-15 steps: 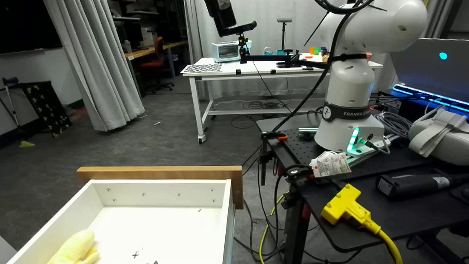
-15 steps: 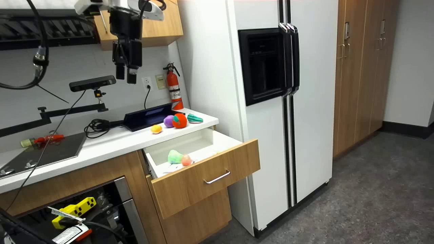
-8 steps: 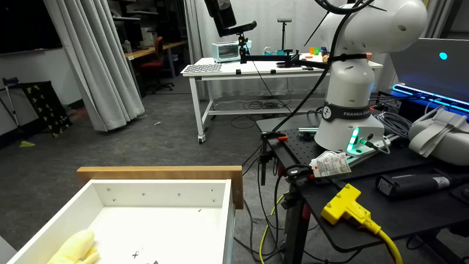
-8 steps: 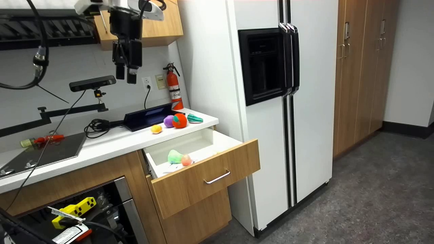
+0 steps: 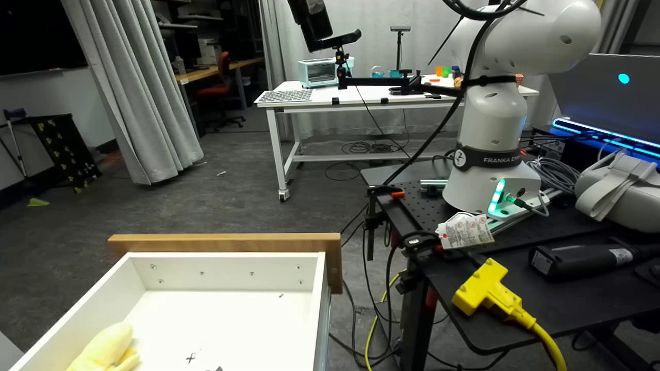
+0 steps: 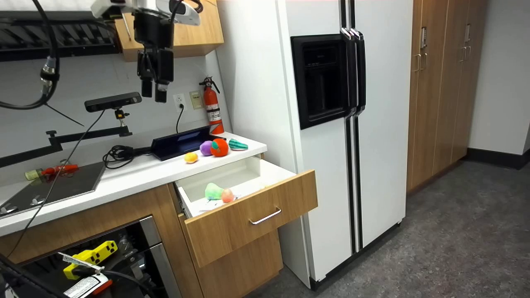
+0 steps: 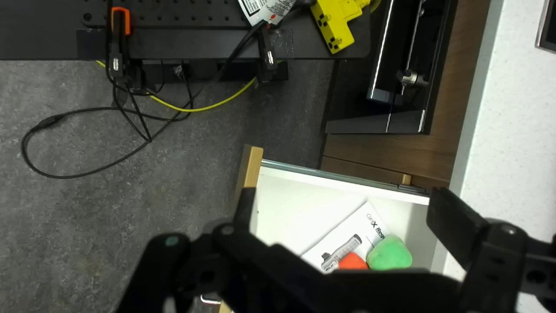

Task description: Close the open drawer below the plushies

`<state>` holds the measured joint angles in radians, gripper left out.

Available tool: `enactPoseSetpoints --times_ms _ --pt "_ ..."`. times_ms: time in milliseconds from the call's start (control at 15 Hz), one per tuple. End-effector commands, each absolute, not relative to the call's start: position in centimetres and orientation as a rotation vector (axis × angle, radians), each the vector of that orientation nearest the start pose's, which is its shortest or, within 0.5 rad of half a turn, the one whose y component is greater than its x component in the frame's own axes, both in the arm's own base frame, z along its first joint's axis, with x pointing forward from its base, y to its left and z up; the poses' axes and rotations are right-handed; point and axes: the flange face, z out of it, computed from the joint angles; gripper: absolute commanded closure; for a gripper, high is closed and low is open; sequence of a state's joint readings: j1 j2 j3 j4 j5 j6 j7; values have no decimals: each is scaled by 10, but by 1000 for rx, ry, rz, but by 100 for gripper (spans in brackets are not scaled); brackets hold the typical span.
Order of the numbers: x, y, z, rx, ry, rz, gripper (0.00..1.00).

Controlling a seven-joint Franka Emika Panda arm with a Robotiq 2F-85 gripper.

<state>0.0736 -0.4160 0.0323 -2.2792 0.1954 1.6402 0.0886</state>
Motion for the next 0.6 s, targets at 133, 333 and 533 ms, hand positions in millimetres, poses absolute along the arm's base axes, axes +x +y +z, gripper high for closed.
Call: enactPoseSetpoints --times_ms 133,333,533 --pt "419 47 505 -3023 106 197 0" --pt "439 31 506 -3062 166 81 0" --pt "458 17 507 -3094 227 -27 0"
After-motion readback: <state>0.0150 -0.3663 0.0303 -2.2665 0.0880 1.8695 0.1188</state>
